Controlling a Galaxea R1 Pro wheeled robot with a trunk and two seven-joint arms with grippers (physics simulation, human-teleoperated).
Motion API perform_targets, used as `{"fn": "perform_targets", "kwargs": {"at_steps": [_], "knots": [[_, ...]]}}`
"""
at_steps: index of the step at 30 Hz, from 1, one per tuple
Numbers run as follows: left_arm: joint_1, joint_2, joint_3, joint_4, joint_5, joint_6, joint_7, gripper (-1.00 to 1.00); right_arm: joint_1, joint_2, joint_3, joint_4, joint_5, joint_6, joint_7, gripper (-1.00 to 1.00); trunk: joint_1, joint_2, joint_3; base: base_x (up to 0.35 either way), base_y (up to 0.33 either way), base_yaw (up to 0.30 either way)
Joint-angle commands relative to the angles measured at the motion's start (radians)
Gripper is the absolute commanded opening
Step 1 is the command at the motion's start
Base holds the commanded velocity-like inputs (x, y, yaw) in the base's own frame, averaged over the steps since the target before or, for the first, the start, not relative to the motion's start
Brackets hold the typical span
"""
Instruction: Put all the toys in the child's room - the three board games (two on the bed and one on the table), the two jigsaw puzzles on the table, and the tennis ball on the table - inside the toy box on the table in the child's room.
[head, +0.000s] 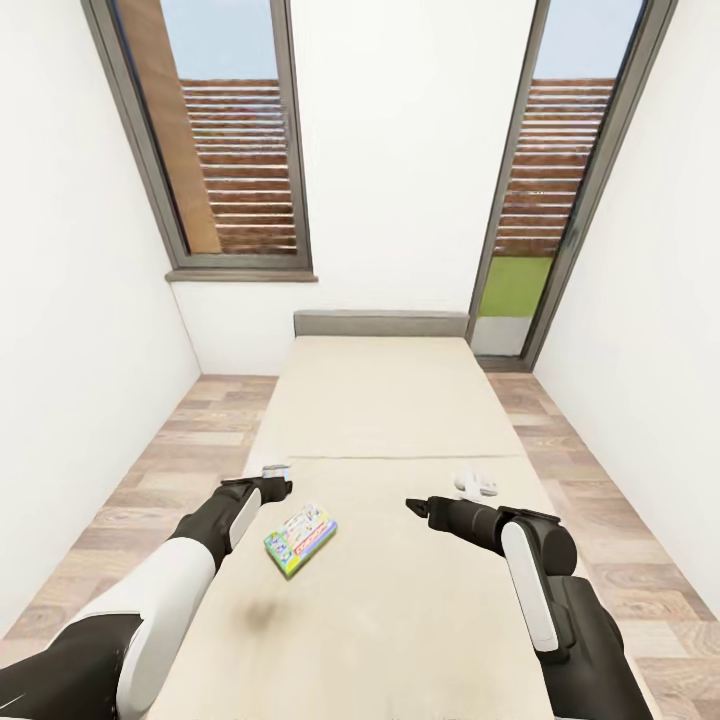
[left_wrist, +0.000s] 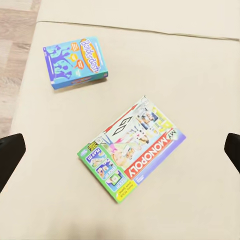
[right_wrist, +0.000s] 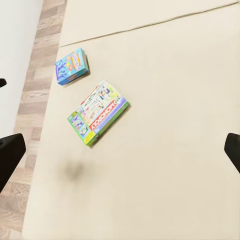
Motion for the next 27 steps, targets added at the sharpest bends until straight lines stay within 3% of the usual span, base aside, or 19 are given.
{"fn": "perform_targets", "kwargs": {"at_steps": [1,27], "knots": [[0.000,-0.001,0.006,-0.002,0.002,0.006,0.002,1.00,-0.001,0.001,-0.003,-0.001,0.008,0.005,0.010,1.00,0.000,-0.001,-0.003,0.000,0.000,0.000],[0.000,-0.001,0.006,-0.003,0.002,0.006,-0.001,1.00,-0.001,-0.002,-0.003,-0.001,0.008,0.006,0.010,1.00,0.000,-0.001,-0.045,0.000,0.000,0.000]]}}
